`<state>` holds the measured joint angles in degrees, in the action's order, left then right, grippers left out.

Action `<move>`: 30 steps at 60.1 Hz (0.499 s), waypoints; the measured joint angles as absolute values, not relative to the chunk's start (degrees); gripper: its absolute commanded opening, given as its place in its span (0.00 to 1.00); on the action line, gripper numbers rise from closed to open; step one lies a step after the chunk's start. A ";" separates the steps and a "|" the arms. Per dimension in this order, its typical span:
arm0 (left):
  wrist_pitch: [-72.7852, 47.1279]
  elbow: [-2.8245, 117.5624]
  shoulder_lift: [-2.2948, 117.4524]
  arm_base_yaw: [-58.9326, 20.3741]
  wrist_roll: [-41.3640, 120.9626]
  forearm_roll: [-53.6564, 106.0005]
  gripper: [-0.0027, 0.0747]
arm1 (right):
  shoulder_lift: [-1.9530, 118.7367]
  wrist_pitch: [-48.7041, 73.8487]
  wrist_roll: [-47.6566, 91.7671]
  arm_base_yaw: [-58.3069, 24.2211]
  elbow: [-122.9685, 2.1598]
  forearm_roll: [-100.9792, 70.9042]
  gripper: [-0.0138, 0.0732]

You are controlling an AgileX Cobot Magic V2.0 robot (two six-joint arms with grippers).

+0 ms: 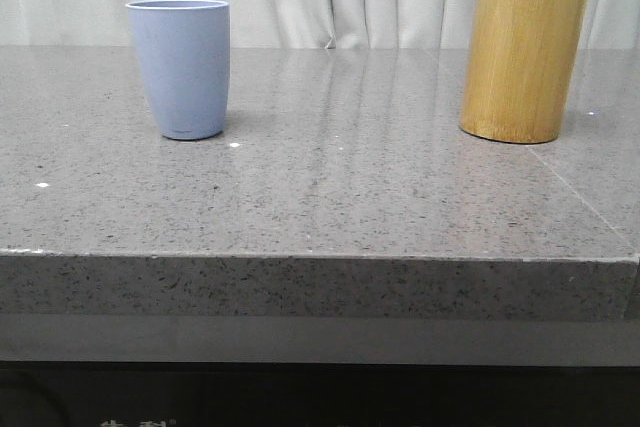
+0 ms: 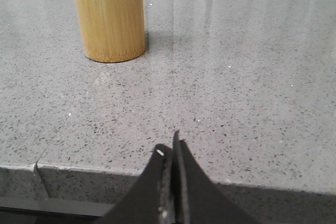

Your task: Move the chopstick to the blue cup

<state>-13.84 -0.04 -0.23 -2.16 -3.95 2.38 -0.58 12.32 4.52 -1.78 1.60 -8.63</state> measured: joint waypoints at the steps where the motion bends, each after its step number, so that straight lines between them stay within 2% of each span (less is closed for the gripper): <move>1: -13.84 -0.04 -0.23 -2.16 -3.95 2.38 0.01 | -0.58 12.32 4.52 -1.78 1.60 -8.63 0.08; 30: -13.84 -0.04 -0.23 -2.16 -3.95 2.38 0.01 | -0.58 12.32 4.52 -1.78 1.60 -8.63 0.08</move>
